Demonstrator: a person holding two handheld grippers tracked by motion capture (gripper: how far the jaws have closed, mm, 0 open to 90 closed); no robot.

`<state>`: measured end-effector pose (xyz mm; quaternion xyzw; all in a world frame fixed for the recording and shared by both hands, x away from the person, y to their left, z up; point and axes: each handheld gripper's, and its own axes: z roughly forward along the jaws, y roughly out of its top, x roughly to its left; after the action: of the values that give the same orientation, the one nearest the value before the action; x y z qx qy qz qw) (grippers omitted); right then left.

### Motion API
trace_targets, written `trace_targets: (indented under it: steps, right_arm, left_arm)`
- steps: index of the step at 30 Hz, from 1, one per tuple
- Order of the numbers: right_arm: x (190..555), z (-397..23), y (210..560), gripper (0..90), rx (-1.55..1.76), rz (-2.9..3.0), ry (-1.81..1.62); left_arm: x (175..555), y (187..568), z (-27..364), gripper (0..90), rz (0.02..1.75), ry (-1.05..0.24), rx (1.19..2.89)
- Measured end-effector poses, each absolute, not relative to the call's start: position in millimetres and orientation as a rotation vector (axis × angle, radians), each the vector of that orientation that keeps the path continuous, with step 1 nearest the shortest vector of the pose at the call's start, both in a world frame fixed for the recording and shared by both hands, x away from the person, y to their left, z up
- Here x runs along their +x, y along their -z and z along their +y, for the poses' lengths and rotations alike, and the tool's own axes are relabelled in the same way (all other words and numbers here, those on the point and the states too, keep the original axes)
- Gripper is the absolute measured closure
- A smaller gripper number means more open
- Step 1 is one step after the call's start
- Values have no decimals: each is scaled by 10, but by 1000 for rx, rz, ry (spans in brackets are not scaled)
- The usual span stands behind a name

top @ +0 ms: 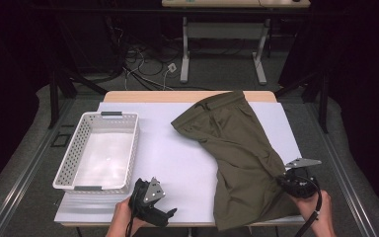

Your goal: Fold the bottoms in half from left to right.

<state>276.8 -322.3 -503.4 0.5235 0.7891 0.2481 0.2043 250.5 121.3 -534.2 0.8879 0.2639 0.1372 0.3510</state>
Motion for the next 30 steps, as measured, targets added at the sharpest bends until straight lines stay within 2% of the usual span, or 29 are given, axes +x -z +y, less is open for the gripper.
trace_targets:
  steps: [4, 5, 9, 14, 23, 26, 28, 30]
  right_arm:
    - [2756, -3247, 5005, 771, 1464, 2207, -724]
    - [2756, -3254, 4966, 707, 1446, 2203, -767]
    - [2745, -3222, 4881, 597, 1421, 2176, -836]
    - [2816, -3118, 4867, 557, 1390, 2176, -834]
    - [3006, -3083, 5118, 618, 1425, 2227, -677]
    - [2995, -3158, 5204, 720, 1475, 2235, -646]
    - [2986, -3170, 5215, 730, 1482, 2242, -636]
    - [2963, -3196, 5241, 820, 1495, 2247, -620]
  left_arm:
    - [2506, 5340, 1213, 0, 683, -358, 2299]
    - [2503, 5340, 1211, 0, 682, -357, 2298]
    - [2506, 5339, 1209, 0, 682, -360, 2302]
    - [2506, 5345, 1202, 0, 681, -362, 2300]
    - [2507, 5349, 1209, 0, 684, -362, 2303]
    - [2507, 5351, 1204, 0, 682, -359, 2305]
    - [2505, 5351, 1201, 0, 682, -357, 2304]
    - [2506, 5351, 1202, 0, 681, -357, 2306]
